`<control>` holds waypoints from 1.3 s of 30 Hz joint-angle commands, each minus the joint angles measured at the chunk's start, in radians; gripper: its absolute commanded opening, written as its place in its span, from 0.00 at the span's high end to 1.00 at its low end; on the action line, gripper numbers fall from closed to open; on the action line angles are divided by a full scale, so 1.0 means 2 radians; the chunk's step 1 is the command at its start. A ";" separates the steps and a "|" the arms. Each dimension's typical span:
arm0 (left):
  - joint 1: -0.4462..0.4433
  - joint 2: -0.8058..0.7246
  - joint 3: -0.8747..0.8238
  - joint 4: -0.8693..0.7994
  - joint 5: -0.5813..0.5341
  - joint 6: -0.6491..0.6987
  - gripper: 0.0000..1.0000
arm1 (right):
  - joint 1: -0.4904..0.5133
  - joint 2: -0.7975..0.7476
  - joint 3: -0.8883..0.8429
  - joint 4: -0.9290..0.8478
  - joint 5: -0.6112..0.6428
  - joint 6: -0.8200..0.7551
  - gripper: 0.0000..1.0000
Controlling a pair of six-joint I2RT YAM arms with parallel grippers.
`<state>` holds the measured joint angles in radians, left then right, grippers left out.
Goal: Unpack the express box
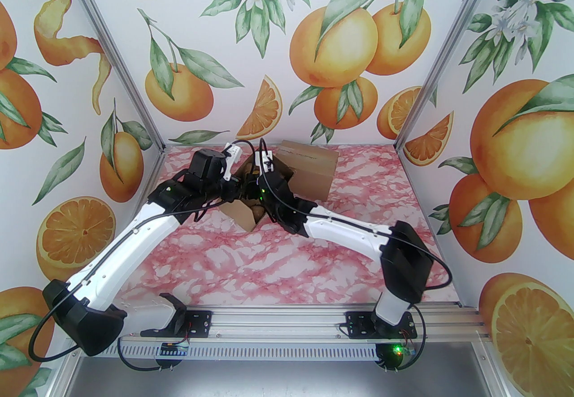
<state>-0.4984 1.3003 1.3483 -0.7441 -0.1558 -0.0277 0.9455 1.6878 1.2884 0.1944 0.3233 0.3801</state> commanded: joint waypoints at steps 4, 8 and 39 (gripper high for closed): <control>0.030 0.009 0.031 0.030 0.006 -0.017 1.00 | 0.009 -0.100 -0.060 0.085 -0.045 -0.027 1.00; 0.042 0.020 0.035 0.025 0.006 -0.018 1.00 | 0.010 -0.152 -0.095 0.127 -0.032 -0.044 1.00; 0.275 0.109 0.079 -0.036 0.099 0.023 1.00 | -0.102 -0.023 0.019 0.064 -0.141 0.008 1.00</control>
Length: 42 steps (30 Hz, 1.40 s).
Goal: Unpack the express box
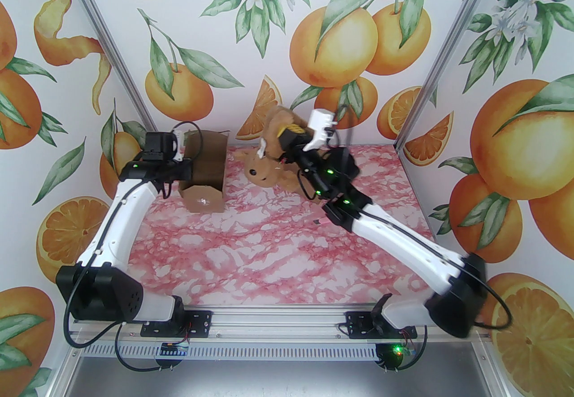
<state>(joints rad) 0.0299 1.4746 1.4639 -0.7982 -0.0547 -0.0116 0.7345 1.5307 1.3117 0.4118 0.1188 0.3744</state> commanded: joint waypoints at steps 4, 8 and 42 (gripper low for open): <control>0.040 0.045 0.037 -0.014 0.065 0.030 1.00 | 0.013 0.151 0.047 -0.038 -0.061 0.006 1.00; 0.062 0.075 0.059 -0.030 0.079 0.037 1.00 | 0.022 0.236 0.116 -0.051 -0.097 0.026 1.00; -0.009 -0.020 0.121 -0.017 0.045 -0.020 0.33 | -0.167 0.174 0.232 -0.347 -0.106 -0.093 0.00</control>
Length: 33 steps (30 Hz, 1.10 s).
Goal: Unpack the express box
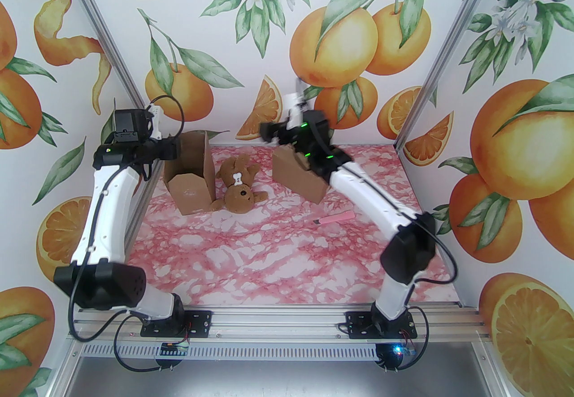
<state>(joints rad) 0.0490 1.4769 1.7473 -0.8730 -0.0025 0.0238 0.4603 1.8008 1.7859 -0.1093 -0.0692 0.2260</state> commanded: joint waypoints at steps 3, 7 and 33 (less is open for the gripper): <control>-0.075 -0.036 -0.049 0.040 0.029 -0.050 0.27 | -0.086 0.064 -0.008 -0.083 -0.034 -0.005 0.00; -0.133 -0.045 -0.072 0.048 0.025 -0.063 0.26 | -0.130 0.116 0.030 -0.114 -0.061 -0.012 0.00; -0.240 0.145 -0.102 0.198 0.154 -0.160 0.24 | -0.064 0.012 -0.206 -0.100 -0.225 0.075 0.08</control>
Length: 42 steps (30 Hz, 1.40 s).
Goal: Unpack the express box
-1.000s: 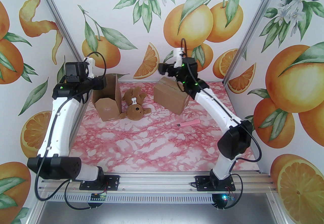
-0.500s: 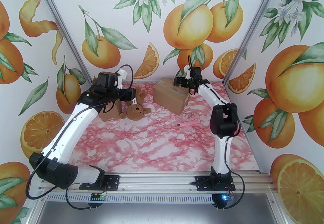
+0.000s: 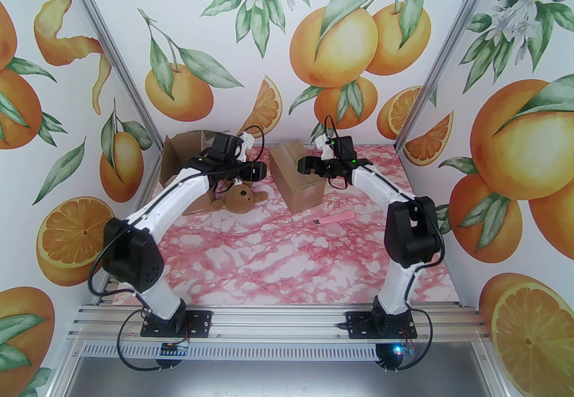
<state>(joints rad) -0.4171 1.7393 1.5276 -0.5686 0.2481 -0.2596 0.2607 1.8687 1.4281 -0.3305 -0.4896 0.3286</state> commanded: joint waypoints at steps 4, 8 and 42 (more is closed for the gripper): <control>-0.009 0.046 0.012 0.076 0.057 -0.022 0.24 | 0.066 -0.051 -0.091 0.083 0.034 0.078 0.06; -0.011 0.070 0.015 0.093 0.085 -0.018 0.24 | 0.068 -0.073 -0.135 0.160 0.070 0.127 0.04; -0.100 -0.024 0.112 -0.098 -0.019 0.262 0.27 | -0.047 -0.399 -0.302 -0.070 0.325 0.239 0.00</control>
<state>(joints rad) -0.5350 1.6566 1.5963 -0.6720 0.2489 0.0975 0.2375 1.0855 0.8608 -0.3092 0.0776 0.7662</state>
